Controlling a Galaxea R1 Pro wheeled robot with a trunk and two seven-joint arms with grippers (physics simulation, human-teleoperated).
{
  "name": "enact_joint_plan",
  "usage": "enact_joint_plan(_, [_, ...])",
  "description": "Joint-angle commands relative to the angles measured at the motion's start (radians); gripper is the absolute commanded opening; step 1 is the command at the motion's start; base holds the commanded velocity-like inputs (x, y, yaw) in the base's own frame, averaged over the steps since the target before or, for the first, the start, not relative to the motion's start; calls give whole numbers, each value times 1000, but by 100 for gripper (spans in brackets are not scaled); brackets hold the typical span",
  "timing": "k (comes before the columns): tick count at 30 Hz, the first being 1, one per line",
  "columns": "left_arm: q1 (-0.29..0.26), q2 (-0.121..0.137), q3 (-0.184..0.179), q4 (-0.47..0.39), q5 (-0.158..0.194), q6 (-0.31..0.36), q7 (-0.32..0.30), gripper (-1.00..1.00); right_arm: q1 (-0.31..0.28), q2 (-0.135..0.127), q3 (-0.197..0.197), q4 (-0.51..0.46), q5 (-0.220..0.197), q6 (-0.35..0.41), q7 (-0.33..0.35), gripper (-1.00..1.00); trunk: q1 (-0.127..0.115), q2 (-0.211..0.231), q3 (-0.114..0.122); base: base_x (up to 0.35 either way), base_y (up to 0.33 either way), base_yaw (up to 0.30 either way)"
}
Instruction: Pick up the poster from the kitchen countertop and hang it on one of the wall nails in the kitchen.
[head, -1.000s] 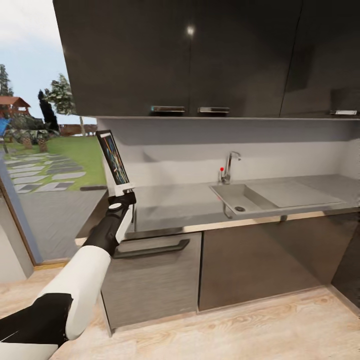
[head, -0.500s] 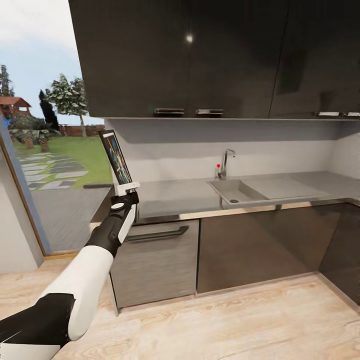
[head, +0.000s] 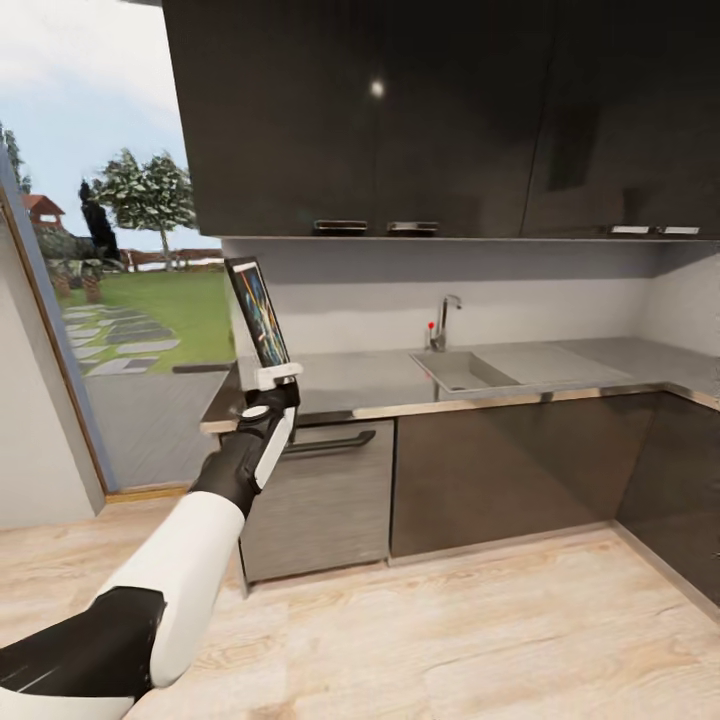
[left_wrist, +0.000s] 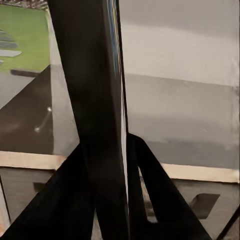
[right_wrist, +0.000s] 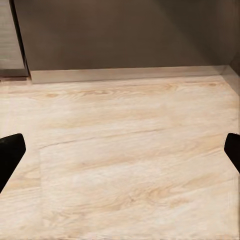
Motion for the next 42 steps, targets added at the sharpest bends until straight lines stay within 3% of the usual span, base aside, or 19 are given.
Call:
enact_joint_plan(1, [-1, -3, -16, -2, 5, 5, 1, -100, 0, 0, 0, -1, 0, -1, -1, 100, -1, -1, -1, -340, 0, 0])
enact_joint_plan(6, [-1, -5, -64, -4, 5, 5, -52, -100, 1, 0, 1, -1, 0, -1, -1, 100, -1, -1, -1, -245, 0, 0])
enact_joint_plan(8, [0, -5, -90, -7, 5, 5, -126, -100, 0, 0, 1, -1, 0, -1, -1, 100, -1, -1, -1, -76, 0, 0])
enact_joint_plan(9, [1, -5, -104, -18, 5, 6, -192, -100, 0, 0, 0, -1, 0, -1, -1, 100, -1, -1, -1, -43, 0, 0])
enact_joint_plan(11, [2, -5, -113, -37, 5, 7, -260, -100, 0, 0, 0, -1, 1, -1, -1, 100, -1, -1, -1, -31, 0, 0])
enact_joint_plan(14, [11, -3, -122, -93, 5, 8, -445, -100, 1, -2, 0, -1, 0, -1, 0, 100, -1, -1, -1, -14, 0, 0])
enact_joint_plan(15, [20, 16, -123, -107, 5, 8, -535, -100, 0, -3, 0, -1, -1, -1, 1, 100, -1, -1, -1, -6, 0, 0])
enact_joint_plan(16, [24, 26, -124, -112, 5, 9, -585, -100, 0, -3, 0, -1, -1, -1, 2, 100, -1, -1, -1, -5, 0, 0])
enact_joint_plan(17, [32, 59, -125, -120, 5, 9, -743, -100, 0, -5, 1, -1, 1, -1, 4, 100, -1, -1, -1, -2, 0, 0])
enact_joint_plan(22, [49, 110, -124, -112, 5, 9, -982, -100, 0, -7, 1, -2, 4, -1, 5, 100, -1, -1, -1, -1, 0, 0])
enact_joint_plan(24, [70, 161, -123, -87, 5, 7, -1164, -100, -1, -15, 0, -2, 6, -1, 5, 100, -1, -1, -1, 0, 0, 0])
enact_joint_plan(32, [81, 213, -121, 35, 3, -4, -1448, -100, -4, -35, 1, -11, 7, 1, 44, 100, -1, -1, -1, 0, 0, 0])
enact_joint_plan(34, [82, 226, -121, 60, 3, -6, -1495, -100, -7, -47, 1, -13, 7, 3, 101, 100, -1, -1, -1, 0, 0, 0])
enact_joint_plan(35, [83, 247, -120, 95, 5, -10, -1572, -100, -45, -82, 0, -44, 6, 27, 339, 100, -1, -1, -1, 0, 0, 0])
enact_joint_plan(38, [83, 252, -121, 104, 5, -11, -1599, -100, -77, -106, -1, -87, 3, 93, 481, 100, -1, -1, -1, 0, 0, 0])
enact_joint_plan(39, [85, 254, -120, 108, 5, -11, -1618, -100, -100, -128, -1, -115, 1, 157, 566, 100, -1, -1, -1, 0, 0, 0])
enact_joint_plan(41, [91, 256, -120, 110, 5, -11, -1640, -100, -127, -149, -1, -140, -1, 223, 645, 100, -1, -1, -1, 0, 0, 0])
enact_joint_plan(42, [100, 257, -120, 111, 5, -10, -1664, -100, -159, -165, -2, -160, -2, 279, 723, 100, -1, -1, -1, 0, 0, 0])
